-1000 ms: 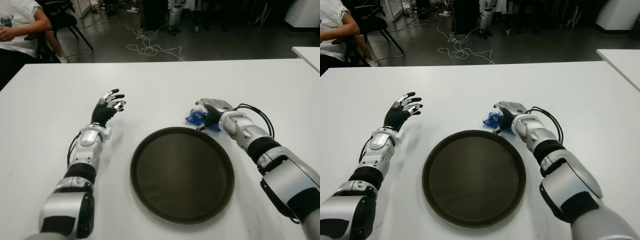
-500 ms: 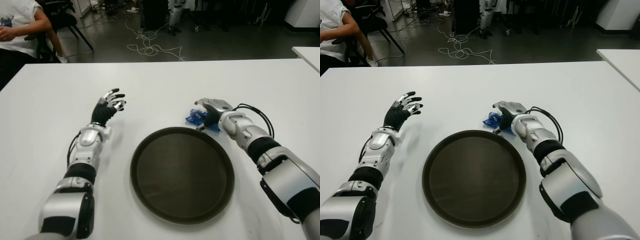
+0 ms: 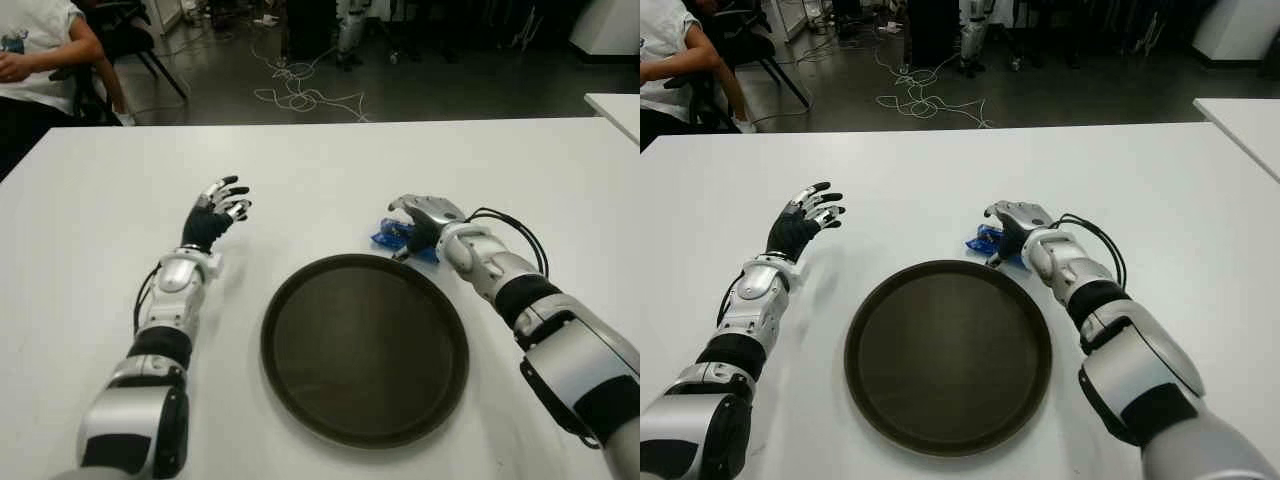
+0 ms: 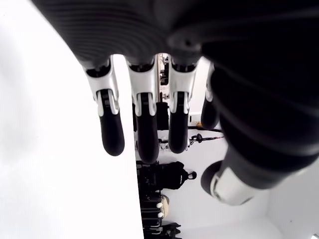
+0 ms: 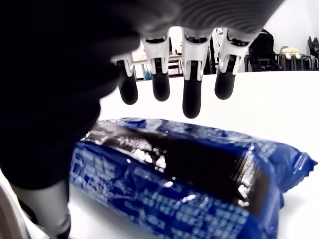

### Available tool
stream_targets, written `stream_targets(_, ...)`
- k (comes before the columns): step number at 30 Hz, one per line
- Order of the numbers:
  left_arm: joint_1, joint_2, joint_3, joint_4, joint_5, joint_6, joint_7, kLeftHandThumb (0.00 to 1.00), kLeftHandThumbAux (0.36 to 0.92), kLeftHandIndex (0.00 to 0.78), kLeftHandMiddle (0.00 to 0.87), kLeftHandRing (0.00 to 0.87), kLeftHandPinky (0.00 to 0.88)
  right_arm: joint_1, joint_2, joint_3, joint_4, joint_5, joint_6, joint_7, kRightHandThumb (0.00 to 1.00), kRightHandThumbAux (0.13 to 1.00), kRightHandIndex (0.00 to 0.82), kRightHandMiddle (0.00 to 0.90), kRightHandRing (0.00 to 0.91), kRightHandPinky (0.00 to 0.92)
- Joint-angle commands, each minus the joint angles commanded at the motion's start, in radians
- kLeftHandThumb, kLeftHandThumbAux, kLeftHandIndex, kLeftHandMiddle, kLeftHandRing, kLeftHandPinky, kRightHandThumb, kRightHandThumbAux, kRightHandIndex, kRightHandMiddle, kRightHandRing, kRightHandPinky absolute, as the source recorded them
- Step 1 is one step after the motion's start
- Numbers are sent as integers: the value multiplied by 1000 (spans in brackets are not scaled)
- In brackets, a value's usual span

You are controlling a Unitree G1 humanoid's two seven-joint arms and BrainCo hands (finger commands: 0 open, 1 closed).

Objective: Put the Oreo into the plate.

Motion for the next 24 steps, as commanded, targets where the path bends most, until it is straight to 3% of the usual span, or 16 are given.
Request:
stream_targets(6,2,-1,1,-7,-4,6,-6,525,763,168,252,274,310,3,3,-11,7,5,-5,-27,0,756,258,276,322,302)
stream_targets(11,5,-1,-1,-21,-2,23,-2,523,763,166,249,270,305,5,4,-17,18,5,-14,-37,0,787,334,338,432,399)
stream_targets(15,7,0,-1,-27,0,29,3,525,764,174,254,274,308,5,8,-22,28,6,-11,-44,0,795,366,361,462,425)
stream_targets(20,8,0,0,-27,-1,30,4,522,764,183,258,278,309,5,12,-26,34,8,-7,-50,0,776,353,336,393,333)
stream_targets(24,10,-1,0,-31,-3,31,4,520,758,185,259,280,306,6,15,-27,40,8,-3,-49,0,757,265,249,272,227)
